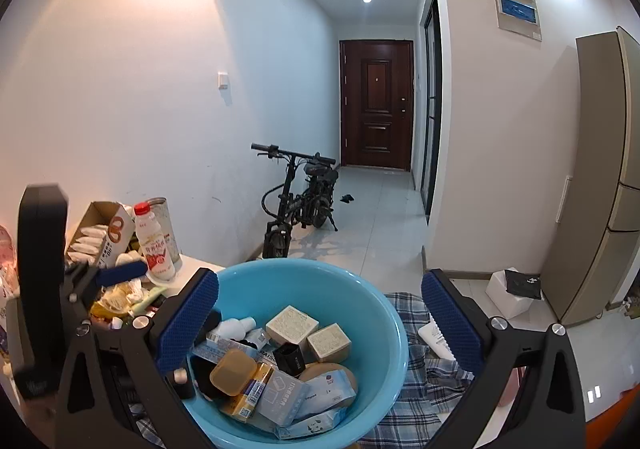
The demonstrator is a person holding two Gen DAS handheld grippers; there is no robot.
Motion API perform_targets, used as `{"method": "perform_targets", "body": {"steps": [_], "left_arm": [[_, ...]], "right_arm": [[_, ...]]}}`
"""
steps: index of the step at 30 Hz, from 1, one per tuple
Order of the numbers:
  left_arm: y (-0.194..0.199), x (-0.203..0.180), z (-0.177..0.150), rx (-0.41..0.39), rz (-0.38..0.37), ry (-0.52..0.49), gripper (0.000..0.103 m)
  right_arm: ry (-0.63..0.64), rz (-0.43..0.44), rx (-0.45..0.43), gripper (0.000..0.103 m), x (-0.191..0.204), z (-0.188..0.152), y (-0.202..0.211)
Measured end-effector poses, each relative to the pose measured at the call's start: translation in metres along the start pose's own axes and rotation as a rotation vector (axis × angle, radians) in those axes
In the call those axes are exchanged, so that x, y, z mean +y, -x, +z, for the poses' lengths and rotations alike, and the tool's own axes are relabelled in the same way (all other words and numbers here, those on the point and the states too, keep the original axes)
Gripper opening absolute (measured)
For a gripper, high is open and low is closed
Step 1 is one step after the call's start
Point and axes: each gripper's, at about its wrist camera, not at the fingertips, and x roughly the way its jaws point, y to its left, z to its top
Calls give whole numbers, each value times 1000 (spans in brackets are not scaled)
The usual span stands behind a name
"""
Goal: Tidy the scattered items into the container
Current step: 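Move the left gripper down to the white plush toy on the shirt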
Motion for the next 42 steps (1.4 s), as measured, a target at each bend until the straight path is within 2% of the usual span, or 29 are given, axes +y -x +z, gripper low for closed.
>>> {"method": "perform_targets", "body": {"steps": [3, 8, 14, 17, 22, 27, 34, 38, 42], "left_arm": [[8, -10, -13, 22, 42, -26, 103], [23, -15, -49, 26, 27, -19, 103], [26, -12, -94, 83, -46, 72, 103], [22, -16, -109, 107, -71, 86, 103], [15, -29, -125, 128, -108, 77, 103], [-1, -37, -142, 152, -88, 60, 103], [-26, -27, -155, 215, -135, 126, 103], [-38, -28, -157, 251, -145, 133, 103], [-48, -25, -159, 256, -139, 155, 103]], "right_arm": [[-42, 23, -19, 103, -7, 2, 3], [-41, 41, -8, 103, -2, 2, 0], [-12, 61, -35, 103, 9, 6, 11], [-6, 60, -42, 103, 11, 7, 15], [0, 52, -36, 103, 11, 7, 12], [5, 42, -26, 103, 10, 7, 9], [14, 32, -9, 103, 10, 6, 4], [9, 27, -10, 103, 4, 6, 5], [-16, 43, -6, 103, -5, 5, 4]]}}
